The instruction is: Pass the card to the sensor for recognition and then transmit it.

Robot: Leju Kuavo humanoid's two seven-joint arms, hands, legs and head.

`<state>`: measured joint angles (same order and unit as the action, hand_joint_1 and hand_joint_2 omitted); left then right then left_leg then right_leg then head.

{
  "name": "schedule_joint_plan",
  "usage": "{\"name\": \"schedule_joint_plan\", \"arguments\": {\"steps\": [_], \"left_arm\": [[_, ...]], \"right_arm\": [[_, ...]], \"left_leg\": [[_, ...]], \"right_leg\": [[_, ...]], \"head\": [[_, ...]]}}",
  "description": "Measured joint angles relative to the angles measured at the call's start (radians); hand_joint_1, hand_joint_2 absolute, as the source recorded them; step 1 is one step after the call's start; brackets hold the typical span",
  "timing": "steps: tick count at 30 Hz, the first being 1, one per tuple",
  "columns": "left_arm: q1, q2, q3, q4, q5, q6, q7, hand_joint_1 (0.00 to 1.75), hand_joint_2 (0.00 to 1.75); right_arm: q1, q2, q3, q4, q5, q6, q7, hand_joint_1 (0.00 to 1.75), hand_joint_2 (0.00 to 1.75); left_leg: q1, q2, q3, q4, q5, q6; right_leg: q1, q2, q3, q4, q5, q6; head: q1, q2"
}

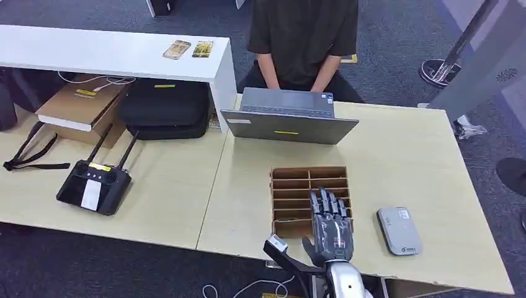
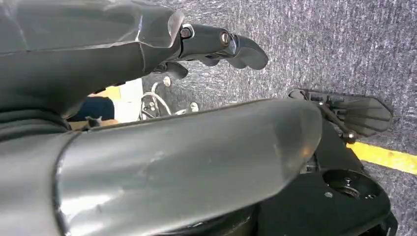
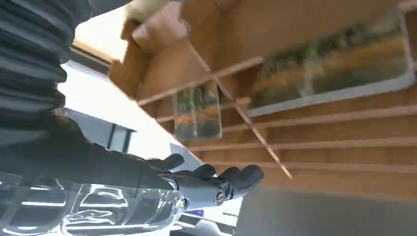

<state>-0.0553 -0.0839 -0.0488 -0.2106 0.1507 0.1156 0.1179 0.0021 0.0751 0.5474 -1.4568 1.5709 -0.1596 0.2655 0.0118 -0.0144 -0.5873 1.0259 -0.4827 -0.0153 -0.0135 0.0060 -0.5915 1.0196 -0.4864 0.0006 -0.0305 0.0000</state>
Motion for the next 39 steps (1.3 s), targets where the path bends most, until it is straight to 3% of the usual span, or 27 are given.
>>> {"name": "schedule_joint_plan", "arguments": {"steps": [3,8,24,27,39], "left_arm": [[0.000,0.000,0.000,0.000,0.002,0.004,0.000,0.00,0.00],[0.000,-0.003,0.000,0.000,0.003,0.010,0.000,0.00,0.00],[0.002,-0.003,0.000,0.000,-0.009,0.009,-0.001,0.00,0.00],[0.001,-0.003,0.000,0.000,-0.018,0.008,-0.005,0.00,0.00],[-0.001,-0.002,0.000,0.000,-0.035,-0.006,0.008,0.00,0.00]], "right_arm": [[0.014,-0.004,0.001,-0.030,0.000,0.044,0.015,0.00,1.75],[0.025,-0.015,0.005,-0.085,0.000,0.057,0.007,0.00,1.75],[0.010,-0.034,0.024,-0.117,0.000,0.015,-0.003,0.00,1.75],[-0.003,-0.036,0.048,-0.135,-0.001,0.037,-0.038,0.00,1.75],[-0.080,-0.009,0.111,-0.013,-0.039,0.031,-0.092,0.00,1.75]], "left_leg": [[0.000,0.000,0.000,0.000,0.000,0.000],[0.000,0.000,0.000,0.000,0.000,0.000],[0.000,0.000,0.000,0.000,0.000,0.000],[0.000,0.000,0.000,0.000,0.000,0.000],[0.000,0.000,0.000,0.000,0.000,0.000]], "right_leg": [[0.000,0.000,0.000,0.000,0.000,0.000],[0.000,0.000,0.000,0.000,0.000,0.000],[0.000,0.000,0.000,0.000,0.000,0.000],[0.000,0.000,0.000,0.000,0.000,0.000],[0.000,0.000,0.000,0.000,0.000,0.000]], "head": [[0.000,0.000],[0.000,0.000],[0.000,0.000],[0.000,0.000],[0.000,0.000]]}}
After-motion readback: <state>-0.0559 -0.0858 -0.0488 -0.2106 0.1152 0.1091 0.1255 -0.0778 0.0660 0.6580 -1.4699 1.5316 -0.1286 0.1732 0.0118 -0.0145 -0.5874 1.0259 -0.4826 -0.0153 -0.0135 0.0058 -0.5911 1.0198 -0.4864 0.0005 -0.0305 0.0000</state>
